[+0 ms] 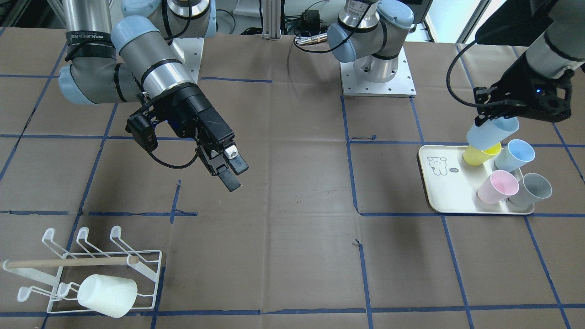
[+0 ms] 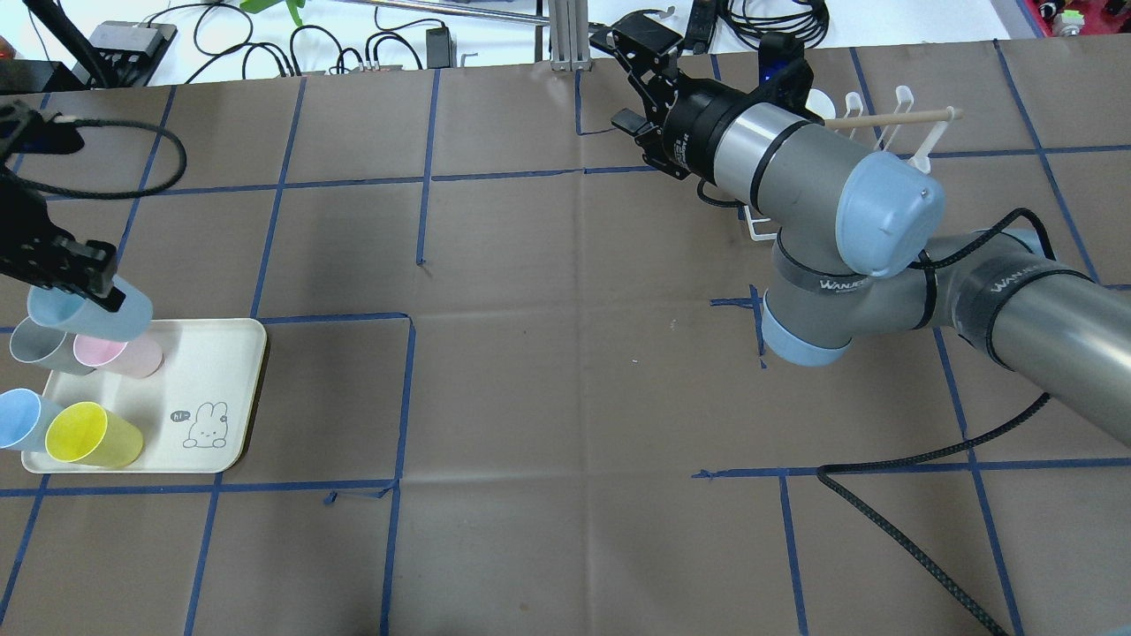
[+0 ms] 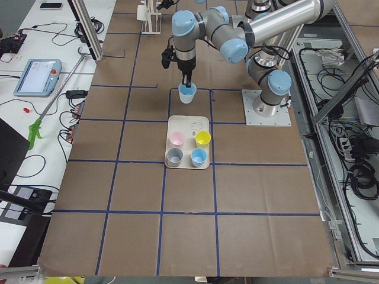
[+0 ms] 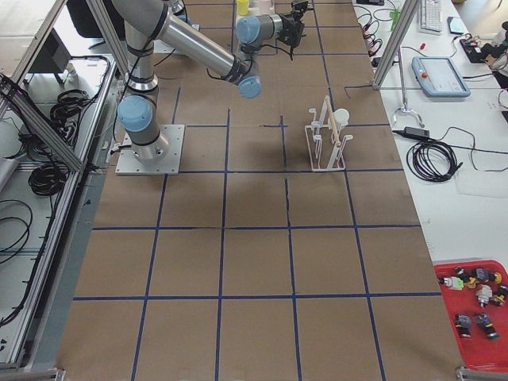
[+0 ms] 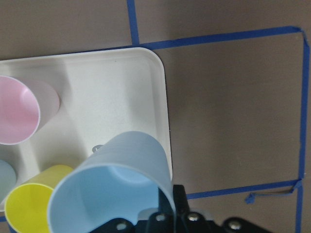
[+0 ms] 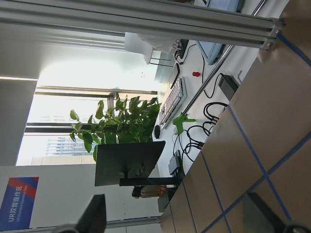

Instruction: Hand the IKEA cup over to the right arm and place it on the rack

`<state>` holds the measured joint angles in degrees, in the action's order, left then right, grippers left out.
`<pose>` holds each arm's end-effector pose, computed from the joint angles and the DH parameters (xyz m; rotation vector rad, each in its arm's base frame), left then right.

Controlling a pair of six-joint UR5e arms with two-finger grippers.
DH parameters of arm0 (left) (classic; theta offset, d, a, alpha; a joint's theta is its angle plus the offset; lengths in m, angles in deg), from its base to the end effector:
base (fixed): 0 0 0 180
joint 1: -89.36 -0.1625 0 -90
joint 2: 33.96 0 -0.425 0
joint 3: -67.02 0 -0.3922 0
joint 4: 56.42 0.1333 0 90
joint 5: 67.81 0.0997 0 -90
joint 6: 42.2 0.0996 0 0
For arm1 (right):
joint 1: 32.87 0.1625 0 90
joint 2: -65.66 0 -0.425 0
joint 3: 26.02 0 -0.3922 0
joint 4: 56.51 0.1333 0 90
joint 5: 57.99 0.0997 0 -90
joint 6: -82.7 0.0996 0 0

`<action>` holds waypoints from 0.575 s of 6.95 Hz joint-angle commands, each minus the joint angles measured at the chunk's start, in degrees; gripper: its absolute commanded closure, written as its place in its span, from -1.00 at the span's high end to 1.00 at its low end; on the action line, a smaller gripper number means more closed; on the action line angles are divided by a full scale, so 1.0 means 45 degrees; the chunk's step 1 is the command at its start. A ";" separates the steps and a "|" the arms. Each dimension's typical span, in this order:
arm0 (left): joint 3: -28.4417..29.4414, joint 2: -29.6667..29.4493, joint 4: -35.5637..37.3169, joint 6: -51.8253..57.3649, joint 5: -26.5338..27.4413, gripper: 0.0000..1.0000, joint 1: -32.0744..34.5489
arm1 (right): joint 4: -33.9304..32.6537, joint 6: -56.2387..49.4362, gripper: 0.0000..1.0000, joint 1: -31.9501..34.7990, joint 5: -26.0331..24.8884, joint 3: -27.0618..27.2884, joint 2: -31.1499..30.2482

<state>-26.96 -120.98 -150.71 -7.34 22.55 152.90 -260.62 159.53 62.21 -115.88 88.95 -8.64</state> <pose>0.0862 -0.4711 0.4717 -0.2273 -3.0889 -0.1280 0.2317 -0.5032 0.3876 0.7533 1.7111 -0.6849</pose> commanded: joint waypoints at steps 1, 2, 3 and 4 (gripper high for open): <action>0.2169 -0.0757 -0.1661 -0.0030 -0.0137 -1.00 0.0234 | -0.0208 0.1177 0.99 0.0003 0.0069 0.0018 0.0027; 0.2172 -0.1109 -0.1333 0.0067 -0.0313 -1.00 0.0506 | -0.0188 0.2135 0.99 0.0003 0.0127 -0.0001 0.0047; 0.2076 -0.1460 0.0159 0.0261 -0.1475 -1.00 0.0741 | -0.0169 0.2183 0.99 0.0003 0.0128 -0.0002 0.0066; 0.2017 -0.1754 0.1044 0.0437 -0.3285 -1.00 0.0801 | -0.0168 0.2300 0.99 0.0003 0.0089 -0.0021 0.0086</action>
<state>-17.72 -127.20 -150.94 -6.25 15.27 155.85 -261.42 168.80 62.23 -115.39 88.92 -8.35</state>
